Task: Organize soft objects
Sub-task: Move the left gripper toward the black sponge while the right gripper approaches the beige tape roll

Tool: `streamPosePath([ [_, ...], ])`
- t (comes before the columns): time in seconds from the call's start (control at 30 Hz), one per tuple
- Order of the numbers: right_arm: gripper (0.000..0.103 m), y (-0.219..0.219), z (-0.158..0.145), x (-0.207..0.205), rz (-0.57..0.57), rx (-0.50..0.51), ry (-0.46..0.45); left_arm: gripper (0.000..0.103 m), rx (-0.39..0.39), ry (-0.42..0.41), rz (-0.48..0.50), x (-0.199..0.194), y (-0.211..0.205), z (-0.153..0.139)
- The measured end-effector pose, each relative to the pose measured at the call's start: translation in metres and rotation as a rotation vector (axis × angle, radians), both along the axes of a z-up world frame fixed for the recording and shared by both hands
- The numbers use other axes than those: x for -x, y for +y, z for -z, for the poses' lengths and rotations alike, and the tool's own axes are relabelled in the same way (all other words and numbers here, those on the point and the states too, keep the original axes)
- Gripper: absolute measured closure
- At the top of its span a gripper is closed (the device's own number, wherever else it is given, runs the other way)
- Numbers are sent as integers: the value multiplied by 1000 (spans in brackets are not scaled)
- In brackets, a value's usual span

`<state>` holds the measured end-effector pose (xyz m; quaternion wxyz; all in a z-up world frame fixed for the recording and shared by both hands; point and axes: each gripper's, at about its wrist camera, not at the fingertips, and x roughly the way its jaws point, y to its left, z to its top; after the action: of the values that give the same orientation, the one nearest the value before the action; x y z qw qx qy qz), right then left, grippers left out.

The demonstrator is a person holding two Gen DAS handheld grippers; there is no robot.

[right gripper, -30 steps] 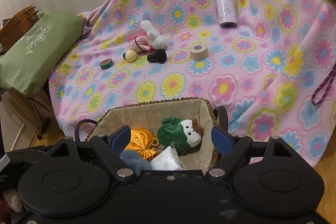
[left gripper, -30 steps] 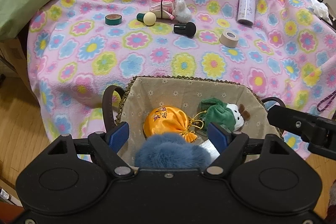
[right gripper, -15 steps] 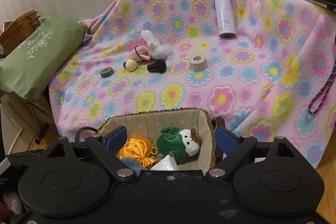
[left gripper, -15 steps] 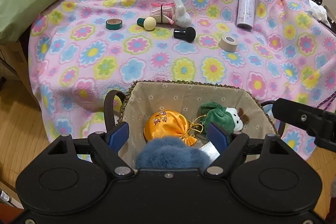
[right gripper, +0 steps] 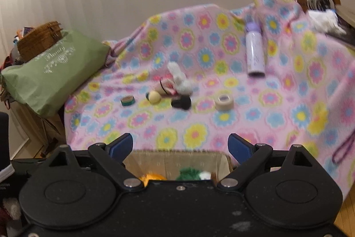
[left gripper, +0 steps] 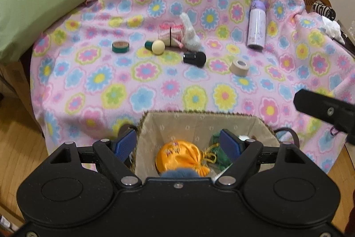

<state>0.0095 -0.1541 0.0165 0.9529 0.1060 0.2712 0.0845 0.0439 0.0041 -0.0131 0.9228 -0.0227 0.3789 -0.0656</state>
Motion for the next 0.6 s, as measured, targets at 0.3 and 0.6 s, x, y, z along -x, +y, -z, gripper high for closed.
streamPosePath([
  [0.3, 11, -3, -4, -43, -10, 12, 19, 14, -51, -56, -8, -37, 9, -9],
  [0.6, 13, -8, 18, -89, 8, 60, 93, 14, -83, -32, 5, -80, 10, 4],
])
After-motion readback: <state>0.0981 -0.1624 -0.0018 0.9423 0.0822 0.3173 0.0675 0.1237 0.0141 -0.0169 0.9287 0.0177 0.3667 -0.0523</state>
